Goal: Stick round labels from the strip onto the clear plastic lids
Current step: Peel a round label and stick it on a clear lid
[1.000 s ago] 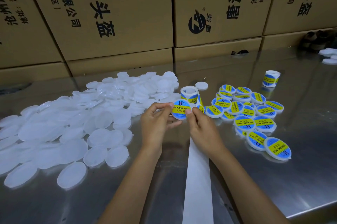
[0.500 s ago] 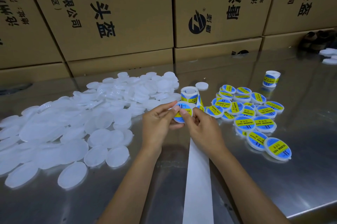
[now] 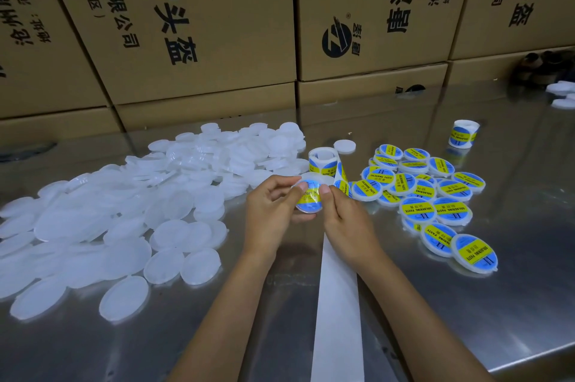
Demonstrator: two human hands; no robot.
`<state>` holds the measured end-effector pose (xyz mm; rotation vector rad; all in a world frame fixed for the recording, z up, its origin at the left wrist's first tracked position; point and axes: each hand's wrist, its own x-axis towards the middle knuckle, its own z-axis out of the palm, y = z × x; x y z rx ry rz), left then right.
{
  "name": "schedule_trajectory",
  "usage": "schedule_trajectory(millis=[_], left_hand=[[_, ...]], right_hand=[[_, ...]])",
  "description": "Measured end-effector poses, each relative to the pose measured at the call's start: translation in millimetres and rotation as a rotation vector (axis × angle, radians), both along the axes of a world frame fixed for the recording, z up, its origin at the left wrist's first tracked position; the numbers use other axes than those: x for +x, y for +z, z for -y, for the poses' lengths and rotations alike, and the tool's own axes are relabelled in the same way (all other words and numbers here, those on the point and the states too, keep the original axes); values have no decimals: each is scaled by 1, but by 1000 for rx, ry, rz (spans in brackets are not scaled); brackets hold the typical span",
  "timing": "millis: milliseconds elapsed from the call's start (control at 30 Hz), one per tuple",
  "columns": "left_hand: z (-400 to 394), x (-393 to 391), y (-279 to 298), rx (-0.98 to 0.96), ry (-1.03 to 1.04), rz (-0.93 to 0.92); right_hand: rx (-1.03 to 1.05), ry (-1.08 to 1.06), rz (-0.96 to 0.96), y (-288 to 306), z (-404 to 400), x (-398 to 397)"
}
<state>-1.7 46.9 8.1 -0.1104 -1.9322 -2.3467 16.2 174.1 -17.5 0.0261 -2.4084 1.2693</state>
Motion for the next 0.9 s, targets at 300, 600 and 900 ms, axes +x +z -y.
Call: schedule_trajectory(millis=[300,600,900], left_hand=[[-1,-1,-1,65,9,4],[3,-7,-4,-61,154,-9],[1,-1,1,-35,72,-33]], right_hand=[[-6,7,13,-2,0,-1],[51,56,-22,-8,2,-3],[116,-52,-29,-5,4,0]])
